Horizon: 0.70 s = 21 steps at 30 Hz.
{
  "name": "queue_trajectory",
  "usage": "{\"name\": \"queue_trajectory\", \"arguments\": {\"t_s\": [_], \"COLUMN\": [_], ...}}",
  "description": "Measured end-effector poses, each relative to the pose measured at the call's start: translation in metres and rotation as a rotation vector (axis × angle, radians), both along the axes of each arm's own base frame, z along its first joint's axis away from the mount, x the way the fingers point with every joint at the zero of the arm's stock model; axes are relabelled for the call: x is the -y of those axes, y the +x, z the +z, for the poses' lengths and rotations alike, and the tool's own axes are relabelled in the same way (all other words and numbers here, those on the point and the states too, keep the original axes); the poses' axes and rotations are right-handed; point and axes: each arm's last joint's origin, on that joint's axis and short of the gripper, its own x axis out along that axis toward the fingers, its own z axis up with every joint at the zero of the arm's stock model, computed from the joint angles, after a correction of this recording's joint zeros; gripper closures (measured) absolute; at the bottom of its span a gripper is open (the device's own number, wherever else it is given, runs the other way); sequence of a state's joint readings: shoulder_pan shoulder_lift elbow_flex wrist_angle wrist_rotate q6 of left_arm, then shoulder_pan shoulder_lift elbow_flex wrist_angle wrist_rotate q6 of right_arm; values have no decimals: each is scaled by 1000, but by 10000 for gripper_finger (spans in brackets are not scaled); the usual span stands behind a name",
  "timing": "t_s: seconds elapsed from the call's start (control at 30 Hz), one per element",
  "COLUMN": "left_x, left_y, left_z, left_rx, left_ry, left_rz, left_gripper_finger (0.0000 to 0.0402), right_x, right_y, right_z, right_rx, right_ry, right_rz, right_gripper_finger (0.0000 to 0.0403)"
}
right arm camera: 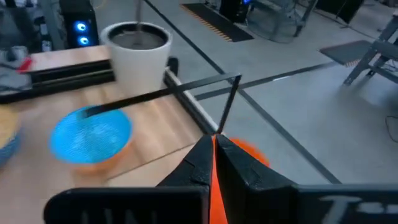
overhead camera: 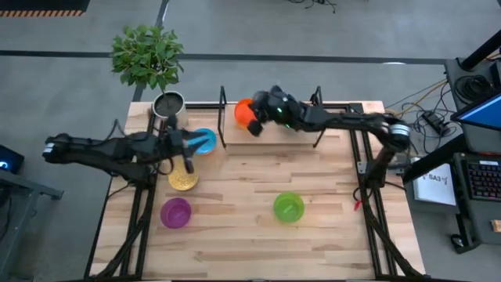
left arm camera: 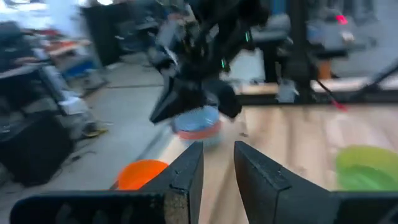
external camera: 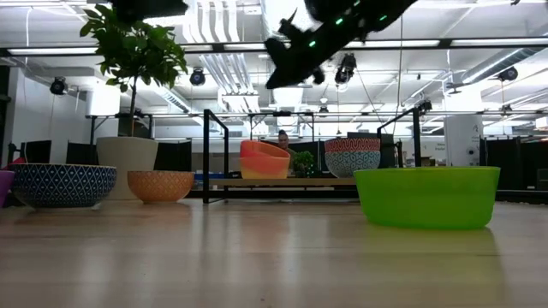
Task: Place and stack bowls onto a shelf
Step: Stack the orange bowl on top of the yellow bowl on the shelf
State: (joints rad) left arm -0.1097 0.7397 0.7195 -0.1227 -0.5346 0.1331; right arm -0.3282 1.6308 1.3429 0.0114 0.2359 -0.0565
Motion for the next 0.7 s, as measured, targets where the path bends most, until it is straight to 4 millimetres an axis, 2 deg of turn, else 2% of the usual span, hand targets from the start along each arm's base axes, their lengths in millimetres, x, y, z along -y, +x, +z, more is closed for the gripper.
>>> {"name": "queue_trajectory", "arguments": {"t_s": [0.17, 0.3, 0.53, 0.7], "left_x": [-3, -5, -7, -7], "left_y": [-27, -42, -60, -66], "left_z": [-9, -13, -13, -15], "left_rx": [21, 58, 101, 95], "left_ry": [9, 10, 10, 10], "left_rz": [4, 4, 4, 4], "left_gripper_finger": [329, 329, 328, 328], "right_x": [44, 68, 84, 90], "right_y": [28, 42, 61, 64], "right_z": [-15, -32, -60, -66], "right_rx": [-14, -20, -54, -59], "right_ry": [26, 61, 88, 84], "right_rz": [-10, -19, -33, -47], "right_gripper_finger": [394, 394, 394, 394]}}
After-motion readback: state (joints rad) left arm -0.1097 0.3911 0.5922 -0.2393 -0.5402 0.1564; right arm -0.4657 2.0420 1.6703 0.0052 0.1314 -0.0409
